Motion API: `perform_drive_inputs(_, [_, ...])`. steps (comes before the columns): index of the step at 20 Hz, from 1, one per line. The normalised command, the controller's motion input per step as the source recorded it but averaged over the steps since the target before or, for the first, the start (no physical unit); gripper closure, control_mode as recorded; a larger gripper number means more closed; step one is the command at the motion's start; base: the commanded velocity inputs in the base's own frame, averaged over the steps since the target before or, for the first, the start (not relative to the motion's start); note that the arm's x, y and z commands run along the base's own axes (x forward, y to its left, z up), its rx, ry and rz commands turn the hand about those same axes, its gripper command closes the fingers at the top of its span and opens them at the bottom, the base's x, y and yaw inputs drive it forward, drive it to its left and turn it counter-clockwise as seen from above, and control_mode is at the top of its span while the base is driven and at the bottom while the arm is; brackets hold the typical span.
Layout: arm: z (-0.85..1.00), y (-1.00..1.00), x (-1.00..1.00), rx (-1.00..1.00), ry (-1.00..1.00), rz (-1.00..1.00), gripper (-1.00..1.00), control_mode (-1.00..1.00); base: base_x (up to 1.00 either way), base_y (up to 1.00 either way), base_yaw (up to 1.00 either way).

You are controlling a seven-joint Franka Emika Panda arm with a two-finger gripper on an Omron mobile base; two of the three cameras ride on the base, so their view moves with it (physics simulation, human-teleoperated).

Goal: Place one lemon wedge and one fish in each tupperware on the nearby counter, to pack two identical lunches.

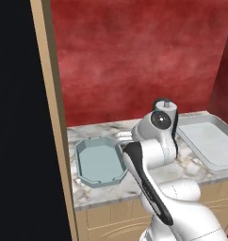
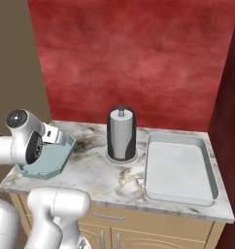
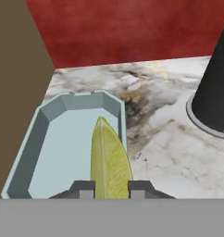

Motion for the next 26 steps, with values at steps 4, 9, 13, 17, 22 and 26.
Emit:
perform_drive_inputs(4, [-0.38, 0.21, 0.16, 0.00, 0.00, 0.02, 1.00, -1.00, 0.00, 0.00, 0.00])
perform_drive_inputs(9, [-0.29, 0.10, 0.37, 0.00, 0.00, 0.00, 1.00, -1.00, 0.00, 0.00, 0.00])
perform_drive_inputs(13, [-0.24, 0.08, 0.40, 0.00, 0.02, 0.00, 1.00, -1.00, 0.00, 0.00, 0.00])
perform_drive_inputs(17, [-0.19, 0.22, 0.36, 0.00, 0.06, 0.00, 1.00, -1.00, 0.00, 0.00, 0.00])
perform_drive_inputs(22, [-0.04, 0.41, 0.09, 0.00, 0.14, 0.00, 1.00, -1.00, 0.00, 0.00, 0.00])
perform_drive_inputs(26, [-0.02, 0.15, 0.01, 0.00, 0.13, 0.00, 1.00, -1.00, 0.00, 0.00, 0.00])
